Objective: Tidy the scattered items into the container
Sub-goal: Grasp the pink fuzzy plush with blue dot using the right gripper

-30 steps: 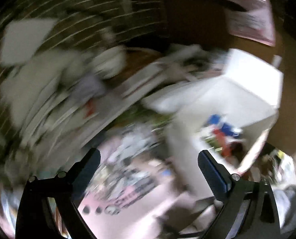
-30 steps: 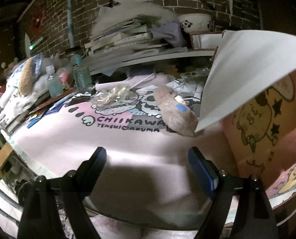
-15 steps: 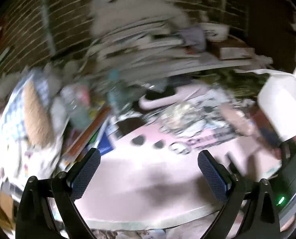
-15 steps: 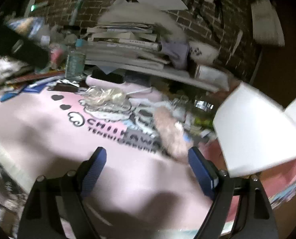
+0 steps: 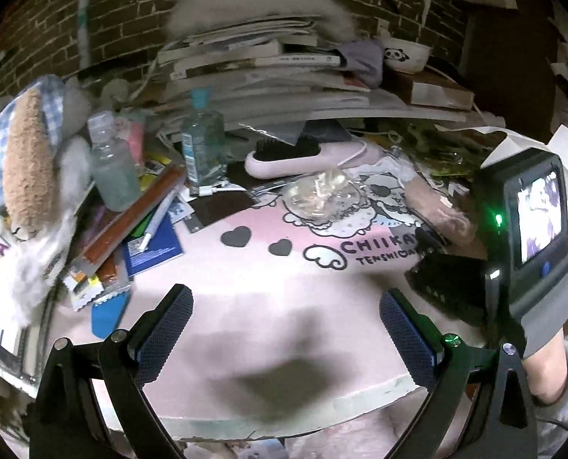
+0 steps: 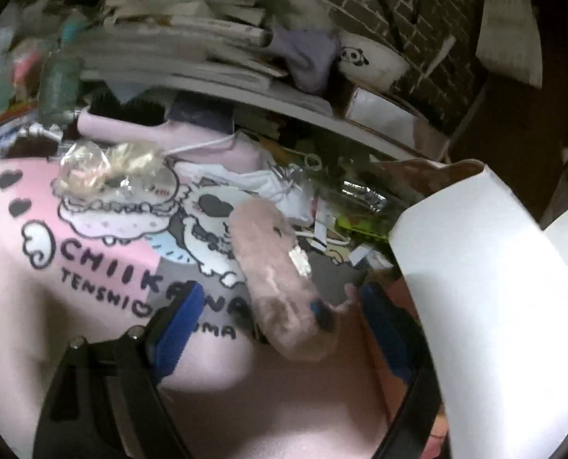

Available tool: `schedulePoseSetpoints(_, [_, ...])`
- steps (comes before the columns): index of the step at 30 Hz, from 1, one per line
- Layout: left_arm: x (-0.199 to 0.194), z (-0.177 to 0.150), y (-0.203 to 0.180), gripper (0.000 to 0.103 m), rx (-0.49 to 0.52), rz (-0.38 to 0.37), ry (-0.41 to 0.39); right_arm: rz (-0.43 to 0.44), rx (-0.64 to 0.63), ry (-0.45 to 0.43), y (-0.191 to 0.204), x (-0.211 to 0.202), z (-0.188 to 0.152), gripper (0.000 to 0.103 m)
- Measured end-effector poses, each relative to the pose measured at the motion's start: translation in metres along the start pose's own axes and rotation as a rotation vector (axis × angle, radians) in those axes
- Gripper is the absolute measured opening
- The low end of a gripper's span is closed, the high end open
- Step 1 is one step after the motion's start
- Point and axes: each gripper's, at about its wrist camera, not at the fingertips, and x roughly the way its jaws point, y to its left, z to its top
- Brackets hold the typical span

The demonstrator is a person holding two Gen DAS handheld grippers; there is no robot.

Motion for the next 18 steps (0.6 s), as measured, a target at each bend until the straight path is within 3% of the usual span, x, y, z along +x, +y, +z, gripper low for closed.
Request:
schedulePoseSetpoints(5, [-0.001, 0.001, -0.005, 0.098, 0.007, -0.016, -0.004, 0.094, 0.062, 0.059, -0.014, 0.010, 0.004, 0.080])
schedulePoseSetpoints(7, [0.000, 0.001, -0.005, 0.098, 0.006, -0.014, -0.001, 0.171, 0.112, 0.071, -0.019, 0.012, 0.002, 0.064])
schedulePoseSetpoints(9, [-0.001, 0.000, -0.006, 0.098, 0.003, -0.014, 0.001, 0.251, 0.162, 0.083, -0.022, 0.012, -0.001, 0.040])
schedulePoseSetpoints(11, [-0.002, -0.001, -0.006, 0.098, -0.001, -0.015, 0.000, 0.290, 0.170, 0.079, -0.020, 0.010, -0.002, 0.028])
schedulePoseSetpoints(14, [-0.003, -0.003, -0.005, 0.098, -0.006, -0.021, 0.000, 0.330, 0.185, 0.065, -0.020, 0.008, -0.006, 0.026])
schedulePoseSetpoints(18, [-0.002, -0.003, -0.005, 0.098, -0.008, -0.016, 0.006, 0.446, 0.224, 0.046, -0.024, -0.004, -0.014, 0.023])
